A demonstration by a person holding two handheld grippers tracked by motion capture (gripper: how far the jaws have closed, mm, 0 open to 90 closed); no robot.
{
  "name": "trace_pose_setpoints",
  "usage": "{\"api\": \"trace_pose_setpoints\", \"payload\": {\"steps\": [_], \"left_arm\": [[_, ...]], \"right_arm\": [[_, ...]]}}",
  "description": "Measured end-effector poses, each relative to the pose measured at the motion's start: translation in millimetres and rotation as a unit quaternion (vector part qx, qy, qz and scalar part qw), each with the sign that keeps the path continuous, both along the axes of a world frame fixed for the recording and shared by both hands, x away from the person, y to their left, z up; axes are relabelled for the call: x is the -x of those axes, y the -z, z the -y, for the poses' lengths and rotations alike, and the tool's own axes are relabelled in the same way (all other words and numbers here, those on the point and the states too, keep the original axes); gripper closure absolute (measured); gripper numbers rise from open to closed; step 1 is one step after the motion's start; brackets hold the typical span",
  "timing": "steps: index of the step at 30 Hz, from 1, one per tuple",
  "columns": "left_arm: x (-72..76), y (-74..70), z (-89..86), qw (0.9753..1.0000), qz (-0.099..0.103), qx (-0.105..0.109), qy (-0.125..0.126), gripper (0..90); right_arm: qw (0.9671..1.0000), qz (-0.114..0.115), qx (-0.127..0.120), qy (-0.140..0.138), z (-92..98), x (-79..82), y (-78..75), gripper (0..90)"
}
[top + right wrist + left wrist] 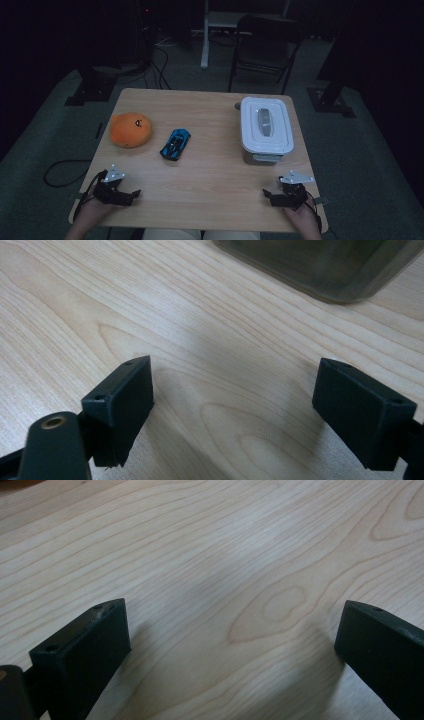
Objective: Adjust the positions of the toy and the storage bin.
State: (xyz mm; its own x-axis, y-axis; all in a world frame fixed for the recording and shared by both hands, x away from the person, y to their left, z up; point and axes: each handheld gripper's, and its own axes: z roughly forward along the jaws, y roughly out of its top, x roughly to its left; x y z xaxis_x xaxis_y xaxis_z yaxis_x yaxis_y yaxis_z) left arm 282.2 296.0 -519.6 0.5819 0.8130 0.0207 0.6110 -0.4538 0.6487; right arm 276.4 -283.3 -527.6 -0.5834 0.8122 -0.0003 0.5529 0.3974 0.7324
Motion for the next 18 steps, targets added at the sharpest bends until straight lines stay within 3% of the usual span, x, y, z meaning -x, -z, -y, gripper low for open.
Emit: {"api": "trace_pose_setpoints", "payload": {"steps": [7,18], "left_arm": [[-10.3,-5.5,15.0,0.9999,-0.003,0.005,0.009,3.3],[-27.6,-25.6,37.8,0.9996,0.003,0.014,0.023,3.1]], "right_arm": [[1.0,0.0,0.0,-0.002,-0.1,0.1,0.0,16.2],[1.0,0.0,0.0,-0.003,-0.3,0.1,0.0,16.2]]}}
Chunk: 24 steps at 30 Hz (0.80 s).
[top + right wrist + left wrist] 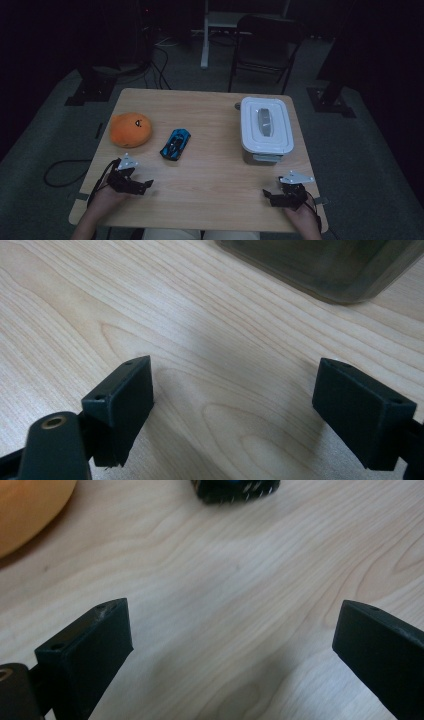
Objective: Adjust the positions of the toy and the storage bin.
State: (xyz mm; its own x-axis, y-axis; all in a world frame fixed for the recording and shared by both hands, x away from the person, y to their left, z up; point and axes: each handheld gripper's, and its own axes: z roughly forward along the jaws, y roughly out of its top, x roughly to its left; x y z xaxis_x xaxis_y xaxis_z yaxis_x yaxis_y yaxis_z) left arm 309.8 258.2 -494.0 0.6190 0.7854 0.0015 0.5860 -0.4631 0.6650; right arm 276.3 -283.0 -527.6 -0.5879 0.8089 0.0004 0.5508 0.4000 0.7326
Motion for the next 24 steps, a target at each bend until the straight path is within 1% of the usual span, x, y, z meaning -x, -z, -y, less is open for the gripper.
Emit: {"api": "trace_pose_setpoints", "payload": {"steps": [1,4,5,6,7,8,10,11,12,13,14,15,16,17,19,21,22,23,24], "left_arm": [[-1.8,-1.4,2.5,1.0,0.003,-0.001,-0.001,3.1],[-6.2,-4.2,7.0,1.0,0.002,0.003,0.003,3.1],[-10.6,-6.6,12.6,1.0,0.002,0.002,0.007,3.1],[-10.6,-6.6,12.6,1.0,0.002,0.002,0.007,3.1],[-15.2,-8.2,18.9,1.0,0.008,-0.002,0.004,3.1],[-18.0,-8.9,21.9,1.0,0.005,0.0,0.006,3.1],[-23.9,-10.3,27.9,1.0,0.007,0.001,0.002,3.1],[-23.9,-10.3,27.9,1.0,0.007,0.001,0.002,3.1],[-30.2,-11.9,33.4,1.0,0.01,0.0,0.001,3.1],[-33.6,-12.5,36.2,1.0,0.01,0.0,0.001,3.1],[-33.6,-12.5,36.2,1.0,0.01,0.0,0.001,3.1],[-39.7,-13.9,41.7,0.9999,0.011,-0.004,0.002,3.1],[-42.7,-14.7,44.1,1.0,0.007,-0.005,0.005,3.1],[-42.7,-14.7,44.1,1.0,0.007,-0.005,0.005,3.1],[-50.6,-16.4,51.2,0.9999,0.005,-0.003,0.01,3.2],[-56.1,-18.0,55.8,1.0,0.007,-0.002,0.006,3.2],[-59.2,-18.6,58.0,1.0,0.005,0.0,0.008,3.2],[-59.2,-18.6,58.0,1.0,0.005,0.0,0.008,3.2],[-66.1,-19.7,62.4,1.0,0.005,-0.002,0.003,3.2]], "right_arm": [[1.0,-0.001,0.001,0.0,0.1,0.1,-0.1,16.2],[1.0,-0.001,0.0,0.0,0.0,0.0,-0.1,16.2],[1.0,0.0,0.001,0.0,0.1,0.0,-0.1,16.2],[1.0,0.0,0.001,0.0,0.1,0.0,-0.1,16.2],[1.0,0.0,0.001,0.0,0.1,0.0,-0.1,16.2],[1.0,-0.001,0.001,0.0,0.1,0.0,-0.1,16.1],[1.0,-0.001,0.001,0.0,0.1,0.0,-0.1,16.2],[1.0,-0.001,0.001,0.0,0.1,0.0,-0.1,16.2],[1.0,0.0,0.001,0.0,0.1,0.0,-0.1,16.2],[1.0,-0.001,0.001,0.0,0.1,0.0,-0.1,16.2],[1.0,0.0,0.001,0.0,0.1,-0.1,-0.1,16.2],[1.0,0.0,0.0,0.0,0.1,0.0,-0.1,16.2],[1.0,0.0,0.001,0.0,0.1,0.0,-0.1,16.2],[1.0,0.0,0.0,0.0,0.1,0.0,-0.1,16.1],[1.0,0.0,0.001,0.0,0.1,0.0,-0.1,16.2],[1.0,0.0,0.001,0.0,0.1,-0.1,-0.1,16.2],[1.0,0.0,0.001,0.0,0.1,-0.1,-0.1,16.2],[1.0,0.0,0.001,0.0,0.1,0.0,-0.1,16.2],[1.0,0.0,0.001,0.0,0.1,0.0,-0.1,16.2]]}}
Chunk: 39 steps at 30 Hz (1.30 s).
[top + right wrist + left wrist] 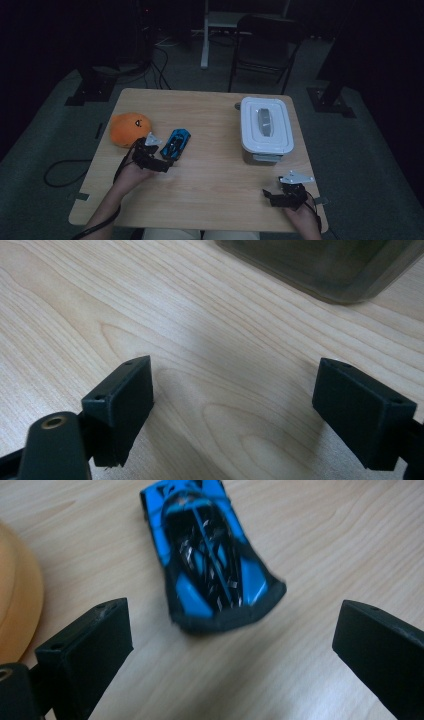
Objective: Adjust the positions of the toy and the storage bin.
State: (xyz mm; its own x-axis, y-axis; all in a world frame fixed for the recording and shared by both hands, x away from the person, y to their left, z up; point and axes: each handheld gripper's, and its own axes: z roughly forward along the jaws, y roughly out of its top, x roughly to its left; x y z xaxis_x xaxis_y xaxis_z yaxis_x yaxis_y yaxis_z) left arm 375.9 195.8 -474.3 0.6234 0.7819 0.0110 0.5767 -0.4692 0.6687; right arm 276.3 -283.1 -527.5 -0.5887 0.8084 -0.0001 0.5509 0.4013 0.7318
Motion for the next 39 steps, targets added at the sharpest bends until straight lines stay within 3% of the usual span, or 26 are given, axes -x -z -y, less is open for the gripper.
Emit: {"api": "trace_pose_setpoints", "payload": {"steps": [3,11,16,20,27,30,39], "left_arm": [[-7.4,-0.6,4.1,1.0,-0.002,0.0,-0.007,3.2],[-34.1,3.9,20.8,0.9994,-0.011,-0.024,-0.025,3.2],[-50.3,6.2,28.8,0.999,-0.025,-0.004,-0.036,3.3],[-61.4,11.5,37.8,0.9981,-0.033,-0.022,-0.047,4.6],[-70.0,19.3,45.4,0.9964,-0.05,-0.03,-0.063,6.3],[-71.9,23.2,46.4,0.9953,-0.062,-0.035,-0.066,10.9],[-74.0,25.4,48.5,0.9947,-0.058,-0.046,-0.071,21.6]], "right_arm": [[1.0,0.0,0.0,0.0,0.0,0.0,0.0,16.2],[1.0,0.0,0.0,0.0,0.0,0.0,0.0,16.2],[1.0,0.0,0.0,0.0,0.0,0.0,0.0,16.2],[1.0,0.0,0.0,0.0,0.0,0.0,0.0,16.2],[1.0,0.0,0.0,0.0,0.0,0.0,0.0,16.2],[1.0,0.0,0.0,0.0,0.0,0.0,0.0,16.2],[1.0,0.0,0.0,0.001,0.2,0.0,0.0,16.5]]}}
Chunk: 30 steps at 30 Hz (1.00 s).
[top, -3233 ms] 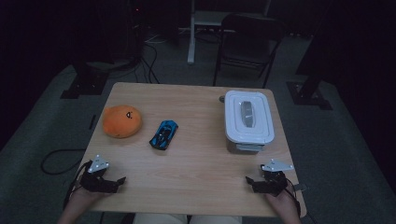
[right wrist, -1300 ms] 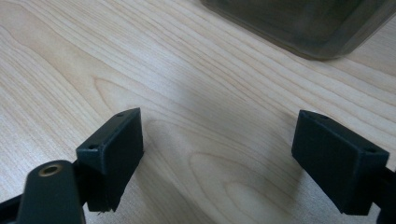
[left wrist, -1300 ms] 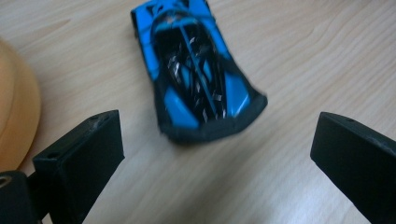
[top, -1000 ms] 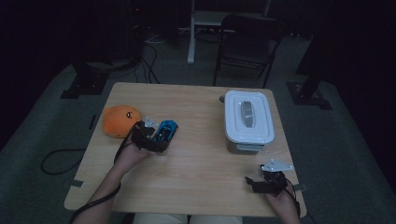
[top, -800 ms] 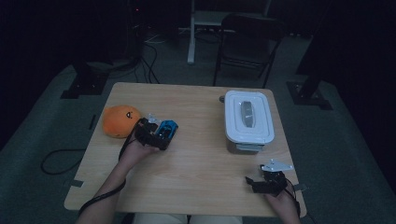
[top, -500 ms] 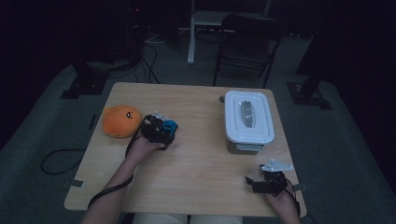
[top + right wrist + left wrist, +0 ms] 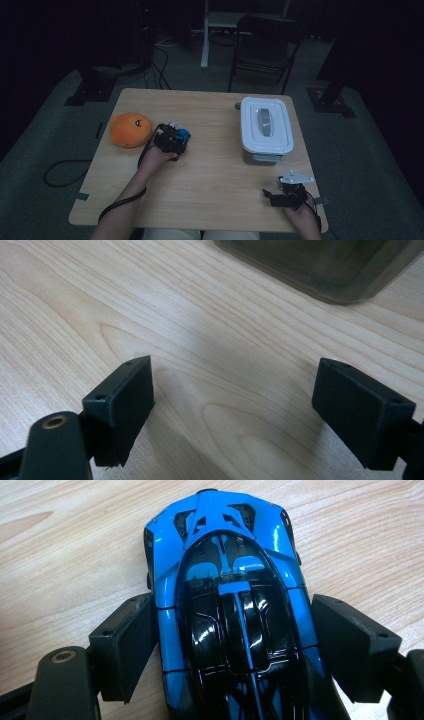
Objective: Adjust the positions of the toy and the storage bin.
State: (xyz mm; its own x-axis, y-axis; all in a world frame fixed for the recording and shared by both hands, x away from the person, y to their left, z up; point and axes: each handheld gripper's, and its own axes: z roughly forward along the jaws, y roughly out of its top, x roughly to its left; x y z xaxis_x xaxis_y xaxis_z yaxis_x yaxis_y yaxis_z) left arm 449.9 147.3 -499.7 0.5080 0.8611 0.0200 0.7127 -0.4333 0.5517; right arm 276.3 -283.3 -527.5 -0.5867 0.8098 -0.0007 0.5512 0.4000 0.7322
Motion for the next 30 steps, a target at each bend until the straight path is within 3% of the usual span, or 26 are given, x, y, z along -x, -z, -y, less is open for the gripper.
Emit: {"api": "trace_pose_setpoints", "payload": {"steps": [4,11,13,17,23,30], "left_arm": [[0.2,1.8,0.4,0.9999,-0.013,-0.009,0.004,21.5],[0.7,0.4,2.3,0.9997,-0.015,-0.016,0.004,22.9],[2.6,-1.3,4.6,0.9994,-0.011,-0.03,0.012,25.9],[5.4,-4.6,2.3,0.9995,-0.01,-0.027,0.017,26.3],[16.7,-10.8,1.6,0.9974,-0.027,-0.026,0.062,27.1],[38.9,-19.3,-3.6,0.9954,-0.021,-0.018,0.092,27.0]], "right_arm": [[1.0,0.0,0.0,0.0,0.0,0.0,0.0,16.5],[1.0,0.0,0.0,0.0,0.0,0.0,0.0,16.5],[1.0,0.0,0.0,0.002,0.2,-0.1,0.0,16.5],[1.0,0.0,0.0,0.003,0.2,-0.2,0.0,16.5],[1.0,0.0,0.0,0.004,0.3,-0.2,0.0,16.6],[1.0,0.0,0.0,0.004,0.3,-0.2,0.0,16.6]]}}
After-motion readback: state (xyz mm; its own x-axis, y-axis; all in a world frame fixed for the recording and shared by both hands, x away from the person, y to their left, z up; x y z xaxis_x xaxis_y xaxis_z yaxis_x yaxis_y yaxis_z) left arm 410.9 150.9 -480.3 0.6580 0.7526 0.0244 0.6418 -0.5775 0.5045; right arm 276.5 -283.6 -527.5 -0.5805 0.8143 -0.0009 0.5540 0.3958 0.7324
